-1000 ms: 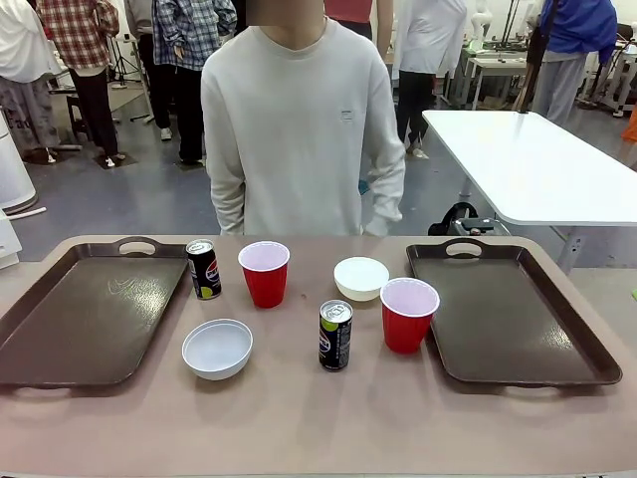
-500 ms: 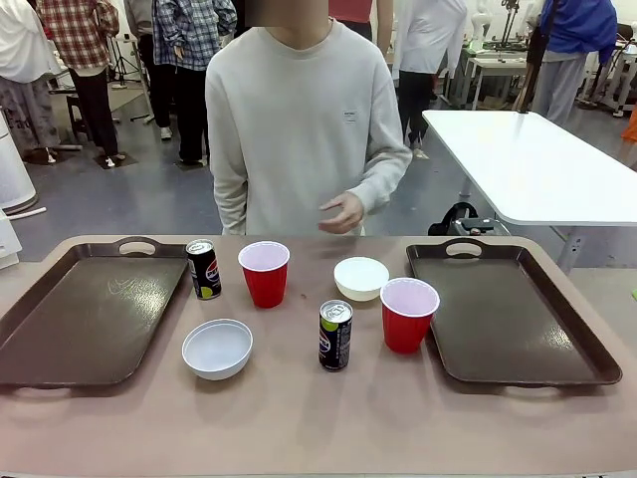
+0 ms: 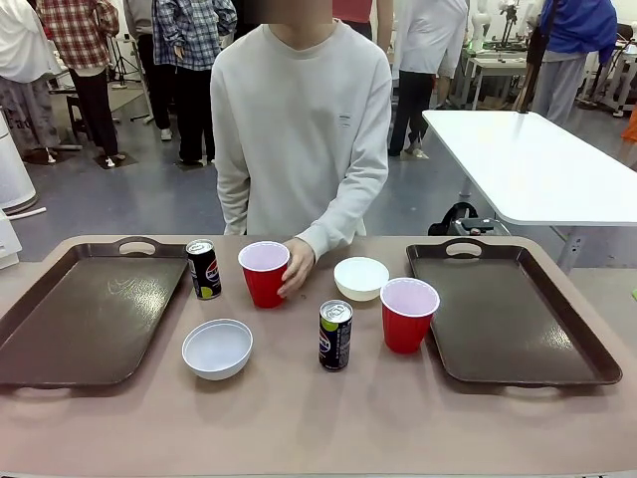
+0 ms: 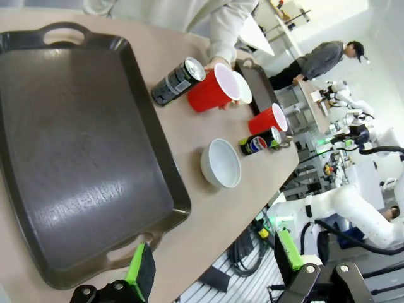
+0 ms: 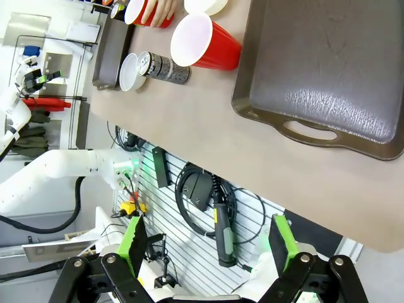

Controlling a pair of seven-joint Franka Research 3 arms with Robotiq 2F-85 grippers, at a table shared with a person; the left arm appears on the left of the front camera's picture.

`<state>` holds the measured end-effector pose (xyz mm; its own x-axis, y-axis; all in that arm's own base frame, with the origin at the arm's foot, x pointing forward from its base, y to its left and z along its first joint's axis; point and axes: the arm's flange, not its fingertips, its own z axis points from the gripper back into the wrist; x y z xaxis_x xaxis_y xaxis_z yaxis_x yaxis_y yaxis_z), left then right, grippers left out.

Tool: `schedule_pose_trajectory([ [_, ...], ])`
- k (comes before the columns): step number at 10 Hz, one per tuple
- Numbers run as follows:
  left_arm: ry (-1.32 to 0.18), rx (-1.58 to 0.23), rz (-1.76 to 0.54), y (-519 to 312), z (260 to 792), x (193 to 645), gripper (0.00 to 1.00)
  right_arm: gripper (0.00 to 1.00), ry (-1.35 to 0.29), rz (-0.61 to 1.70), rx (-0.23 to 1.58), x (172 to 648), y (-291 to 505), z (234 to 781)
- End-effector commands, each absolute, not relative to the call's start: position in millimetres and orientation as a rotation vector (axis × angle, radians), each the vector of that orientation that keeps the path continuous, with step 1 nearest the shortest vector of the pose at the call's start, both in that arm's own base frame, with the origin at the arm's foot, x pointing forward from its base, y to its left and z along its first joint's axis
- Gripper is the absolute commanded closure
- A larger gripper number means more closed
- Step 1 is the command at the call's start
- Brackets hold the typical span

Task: Prepare tableware on both trays.
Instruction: Pick up a Picnic Bowl from the table and place it on a Handle tray.

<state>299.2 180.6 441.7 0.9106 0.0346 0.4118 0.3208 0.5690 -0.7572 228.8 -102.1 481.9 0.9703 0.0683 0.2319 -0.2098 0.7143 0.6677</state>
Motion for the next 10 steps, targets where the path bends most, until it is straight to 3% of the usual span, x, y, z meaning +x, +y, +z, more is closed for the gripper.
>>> schedule_pose_trajectory([
  [1, -0.407, -0.972, -0.182, 182.8, 443.8, 301.2, 0.0, 0.0, -0.199, 0.153, 0.767, 228.1, -104.1, 481.3],
  [4, -0.408, -0.957, -0.174, 180.6, 441.7, 299.2, 0.0, 0.0, -0.199, 0.153, 0.767, 228.1, -104.1, 481.3],
  [8, -0.363, -0.599, -0.258, 99.4, 465.2, 313.2, 0.0, 0.0, -0.199, 0.153, 0.767, 228.1, -104.1, 481.3],
  [10, -0.317, -0.475, -0.308, 29.9, 451.3, 331.1, 0.0, 0.0, -0.199, 0.153, 0.767, 228.1, -104.1, 481.3],
])
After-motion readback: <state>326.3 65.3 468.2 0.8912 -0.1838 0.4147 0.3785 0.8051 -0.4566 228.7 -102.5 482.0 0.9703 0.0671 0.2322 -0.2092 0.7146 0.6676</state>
